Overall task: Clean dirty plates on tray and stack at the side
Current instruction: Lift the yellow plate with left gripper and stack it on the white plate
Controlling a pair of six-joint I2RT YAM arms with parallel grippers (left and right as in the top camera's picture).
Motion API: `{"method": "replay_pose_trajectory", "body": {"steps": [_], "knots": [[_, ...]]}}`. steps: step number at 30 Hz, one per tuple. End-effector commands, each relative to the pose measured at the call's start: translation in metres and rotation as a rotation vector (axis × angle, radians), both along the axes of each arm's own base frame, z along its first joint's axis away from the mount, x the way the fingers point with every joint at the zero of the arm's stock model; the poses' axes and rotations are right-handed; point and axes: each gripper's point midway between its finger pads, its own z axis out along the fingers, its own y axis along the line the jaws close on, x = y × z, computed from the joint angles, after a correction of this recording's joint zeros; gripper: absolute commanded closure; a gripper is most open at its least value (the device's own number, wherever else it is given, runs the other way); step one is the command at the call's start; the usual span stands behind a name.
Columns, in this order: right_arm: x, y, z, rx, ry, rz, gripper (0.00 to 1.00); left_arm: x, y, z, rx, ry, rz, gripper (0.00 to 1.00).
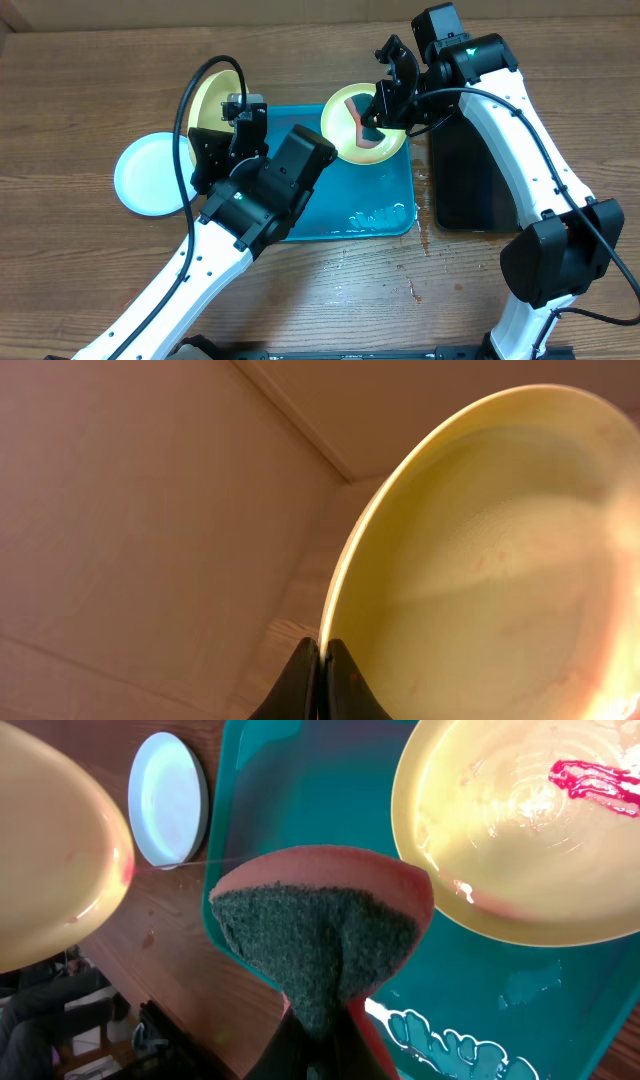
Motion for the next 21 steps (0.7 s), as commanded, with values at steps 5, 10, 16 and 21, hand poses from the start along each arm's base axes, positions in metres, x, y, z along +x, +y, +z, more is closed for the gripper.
{"method": "replay_pose_trajectory", "body": {"steps": [5,10,16,21], "knots": [[0.003,0.000,0.016,0.017,-0.048,0.003,0.96,-0.003,0.002,0.017,0.036,-0.092,0.048,0.96],[0.003,-0.001,0.015,0.007,-0.050,0.000,0.96,0.002,-0.004,0.003,-0.026,-0.038,0.000,0.96],[0.002,-0.002,0.015,0.005,-0.044,0.000,0.96,0.015,-0.032,-0.059,-0.337,0.224,-0.182,0.96],[0.000,-0.003,0.014,0.002,-0.033,0.000,0.96,0.019,-0.021,-0.089,-0.586,0.332,-0.184,0.96]]}}
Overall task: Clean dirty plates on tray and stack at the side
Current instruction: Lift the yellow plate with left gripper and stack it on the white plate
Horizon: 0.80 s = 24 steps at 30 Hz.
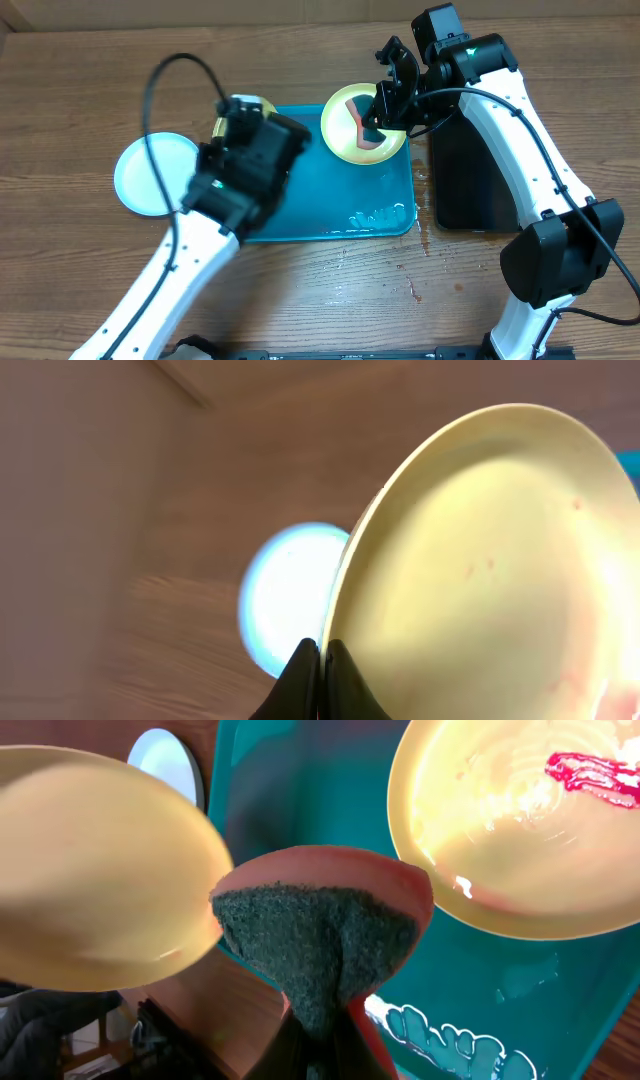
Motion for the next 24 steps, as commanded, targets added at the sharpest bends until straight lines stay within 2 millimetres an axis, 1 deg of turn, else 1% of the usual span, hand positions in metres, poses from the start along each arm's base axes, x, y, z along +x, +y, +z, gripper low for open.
{"method": "replay_pose_trajectory", "body": {"steps": [1,2,5,8,11,16,20,24], "knots": [[0.002,-0.001,0.015,0.011,-0.042,0.003,0.96,0.005,-0.004,-0.027,-0.272,0.112,-0.032,0.96],[0.002,-0.001,0.015,0.011,-0.042,0.003,0.96,0.006,0.004,-0.031,-0.314,0.123,-0.013,0.96],[0.002,-0.001,0.015,0.011,-0.042,0.003,0.96,0.008,0.034,-0.041,-0.456,0.147,0.067,0.96],[0.002,-0.001,0.015,0.011,-0.042,0.003,0.96,0.006,0.075,-0.050,-0.581,0.147,0.177,0.96],[0.002,-0.001,0.015,0.012,-0.042,0.003,0.96,0.000,0.121,-0.064,-0.657,0.129,0.308,0.96],[0.002,-0.001,0.015,0.012,-0.042,0.003,0.96,-0.012,0.180,-0.094,-0.730,0.113,0.486,0.96],[0.002,-0.001,0.015,0.012,-0.042,0.002,0.96,-0.016,0.208,-0.123,-0.767,0.141,0.575,0.96],[0.002,-0.001,0.015,0.012,-0.041,0.002,0.96,-0.014,0.219,-0.156,-0.784,0.200,0.624,0.96]]}}
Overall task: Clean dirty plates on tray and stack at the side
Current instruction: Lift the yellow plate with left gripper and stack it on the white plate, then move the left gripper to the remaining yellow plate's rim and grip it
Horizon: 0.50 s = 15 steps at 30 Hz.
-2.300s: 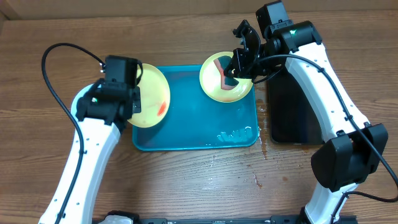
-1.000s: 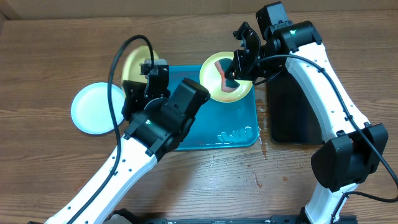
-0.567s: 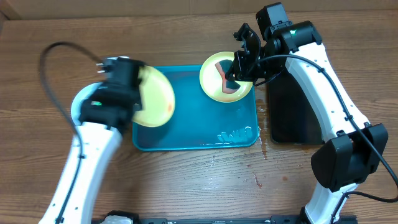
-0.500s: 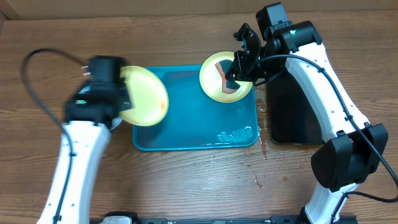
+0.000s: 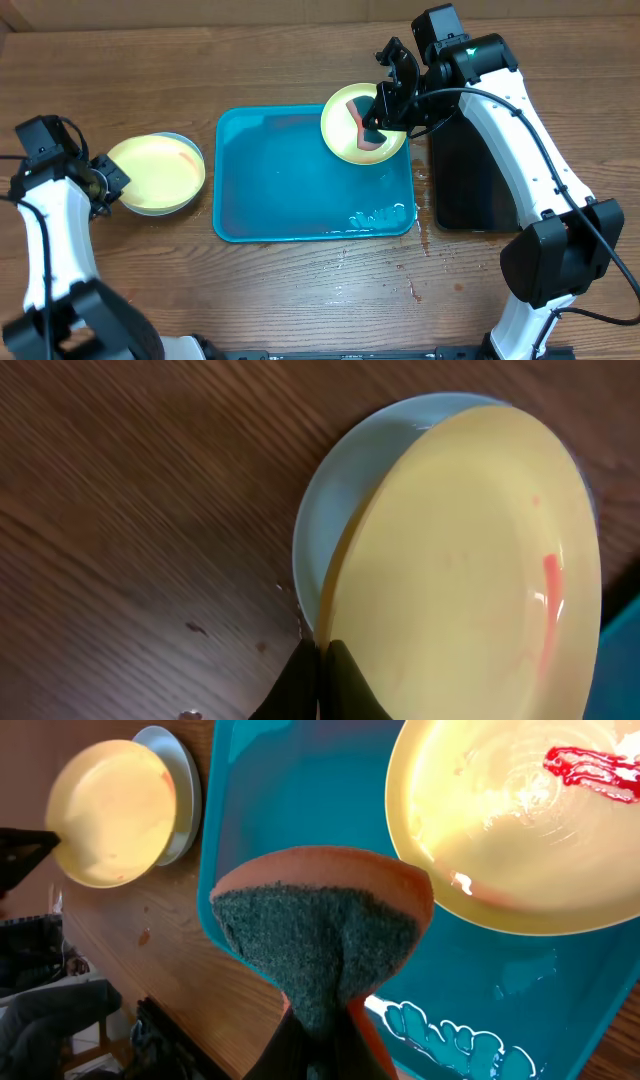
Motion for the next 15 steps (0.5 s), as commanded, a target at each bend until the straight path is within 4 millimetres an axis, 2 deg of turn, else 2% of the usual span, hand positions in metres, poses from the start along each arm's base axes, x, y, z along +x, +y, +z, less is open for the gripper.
{"method": "replay_pose_trajectory", "body": {"steps": [1,6,11,15], "knots": [[0.003,0.000,0.016,0.017,-0.044,0.000,0.96,0.004,-0.002,-0.030,-0.068,0.039,0.004,0.96],[0.001,-0.001,0.015,0.015,-0.038,0.001,0.96,0.004,0.000,-0.056,-0.090,0.091,0.015,0.96],[0.001,-0.001,0.015,0.015,-0.038,0.000,0.96,0.003,0.007,-0.057,-0.054,0.105,0.025,0.96],[0.001,-0.001,0.015,0.015,-0.038,0.000,0.96,-0.003,0.017,-0.057,-0.003,0.134,0.044,0.84]]}}
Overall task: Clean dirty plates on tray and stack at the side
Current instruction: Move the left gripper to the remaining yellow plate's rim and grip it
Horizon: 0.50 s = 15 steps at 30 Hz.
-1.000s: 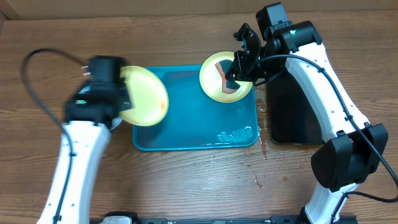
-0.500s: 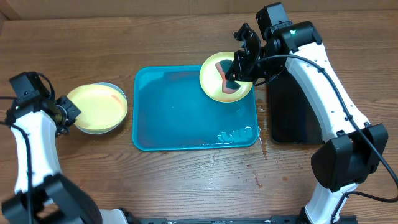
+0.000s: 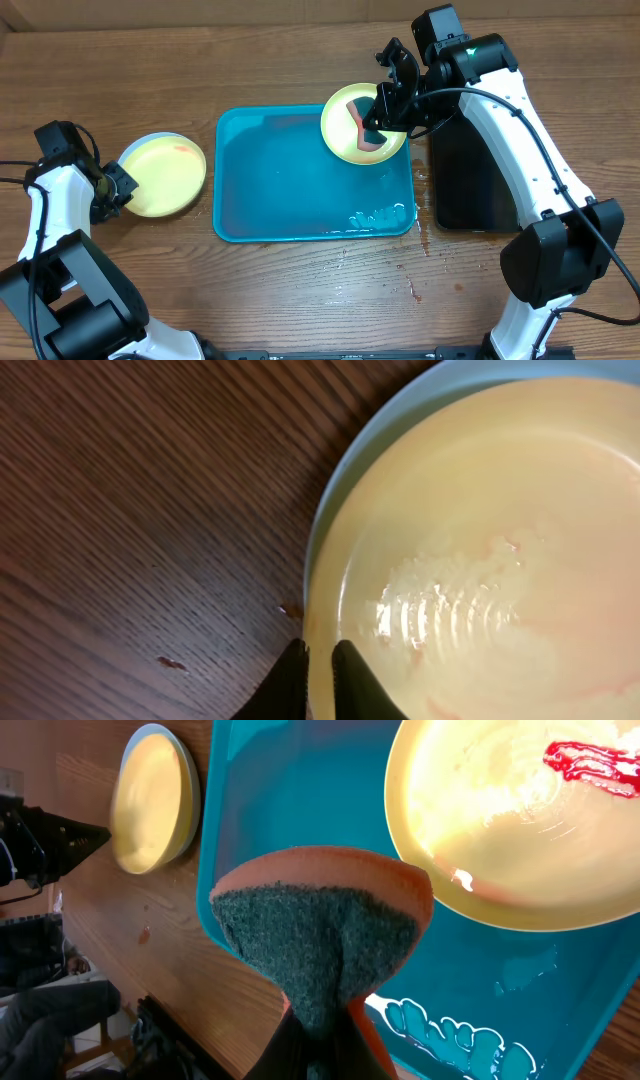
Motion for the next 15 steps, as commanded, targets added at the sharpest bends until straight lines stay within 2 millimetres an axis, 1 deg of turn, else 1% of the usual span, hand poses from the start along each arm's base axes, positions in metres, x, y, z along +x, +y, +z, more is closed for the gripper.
{"method": "replay_pose_trajectory", "body": {"steps": [1,2,4,7,9,10,12,15], "knots": [[0.003,0.000,0.016,0.017,-0.045,0.002,0.96,-0.007,0.012,0.000,0.052,0.030,0.032,0.81],[0.003,0.000,0.016,0.017,-0.045,0.001,0.96,-0.008,0.014,0.000,0.057,0.033,0.037,0.79],[0.002,0.000,0.016,0.017,-0.044,0.001,0.96,-0.009,0.016,0.001,0.056,0.031,0.044,0.70],[0.002,0.000,0.016,0.016,-0.042,0.002,0.96,-0.004,0.014,0.004,0.040,0.012,0.032,0.63],[0.002,0.000,0.016,0.016,-0.041,0.001,0.96,0.003,0.009,0.010,0.011,-0.014,-0.007,0.60],[0.002,0.000,0.016,0.016,-0.041,0.001,0.96,0.008,0.005,0.013,-0.012,-0.033,-0.034,0.59],[0.002,0.000,0.015,0.016,-0.042,0.002,0.96,0.022,-0.010,0.022,-0.078,-0.092,-0.125,0.57],[0.002,0.000,0.016,0.016,-0.042,0.002,0.96,0.049,-0.046,0.043,-0.197,-0.216,-0.293,0.55]]}}
